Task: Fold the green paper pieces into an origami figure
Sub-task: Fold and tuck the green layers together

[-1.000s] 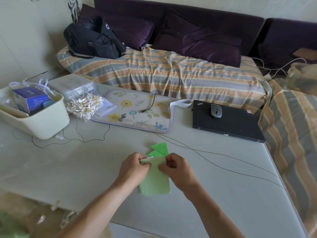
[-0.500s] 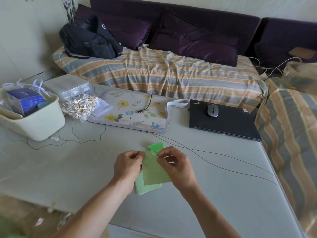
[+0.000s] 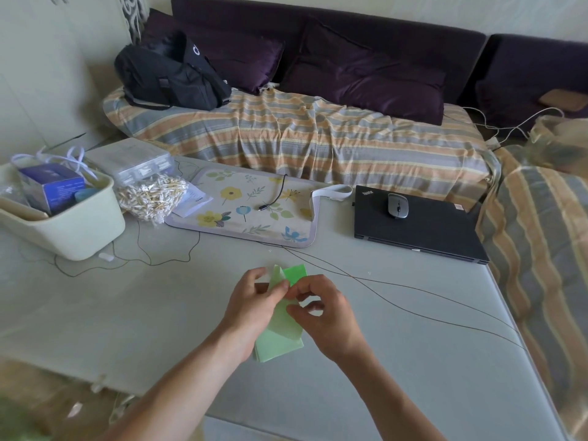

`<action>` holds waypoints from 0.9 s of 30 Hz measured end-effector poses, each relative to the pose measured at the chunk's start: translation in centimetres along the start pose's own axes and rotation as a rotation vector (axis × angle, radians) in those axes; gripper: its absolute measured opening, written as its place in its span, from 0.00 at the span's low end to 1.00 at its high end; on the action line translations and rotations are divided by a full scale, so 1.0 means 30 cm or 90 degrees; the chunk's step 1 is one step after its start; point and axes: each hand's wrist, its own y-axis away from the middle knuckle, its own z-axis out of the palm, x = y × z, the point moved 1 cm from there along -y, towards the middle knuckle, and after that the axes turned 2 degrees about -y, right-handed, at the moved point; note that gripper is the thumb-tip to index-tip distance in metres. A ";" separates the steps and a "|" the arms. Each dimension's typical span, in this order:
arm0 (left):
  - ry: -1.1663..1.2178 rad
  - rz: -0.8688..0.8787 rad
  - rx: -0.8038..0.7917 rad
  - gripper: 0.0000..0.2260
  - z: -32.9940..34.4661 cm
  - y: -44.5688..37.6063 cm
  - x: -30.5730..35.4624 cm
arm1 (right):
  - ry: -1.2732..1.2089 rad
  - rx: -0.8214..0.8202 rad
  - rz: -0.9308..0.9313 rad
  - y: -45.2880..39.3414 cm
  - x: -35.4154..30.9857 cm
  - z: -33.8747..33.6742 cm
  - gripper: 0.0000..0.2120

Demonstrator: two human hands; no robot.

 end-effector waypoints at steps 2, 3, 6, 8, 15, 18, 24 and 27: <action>0.008 -0.009 0.039 0.19 -0.006 -0.003 -0.007 | -0.011 -0.018 0.014 0.003 0.007 0.002 0.14; 0.004 -0.010 0.055 0.18 -0.010 -0.008 -0.012 | -0.021 -0.027 0.023 0.003 0.009 0.004 0.12; -0.027 0.013 0.078 0.17 -0.022 -0.007 -0.016 | -0.066 -0.019 0.063 -0.005 0.009 0.006 0.06; -0.078 0.041 0.064 0.16 -0.023 -0.001 -0.011 | -0.084 0.020 0.099 -0.015 0.008 -0.002 0.05; -0.226 0.109 -0.041 0.13 -0.012 0.010 -0.008 | -0.001 -0.046 0.069 -0.030 0.003 -0.050 0.13; -0.281 0.132 -0.066 0.09 -0.012 0.005 -0.014 | 0.062 -0.116 0.078 -0.030 0.004 -0.063 0.09; -0.364 0.157 -0.047 0.07 -0.013 0.000 -0.025 | 0.116 -0.164 0.109 -0.025 0.000 -0.065 0.08; -0.370 0.162 -0.015 0.06 -0.022 -0.003 -0.018 | 0.105 -0.149 0.118 -0.026 0.000 -0.063 0.07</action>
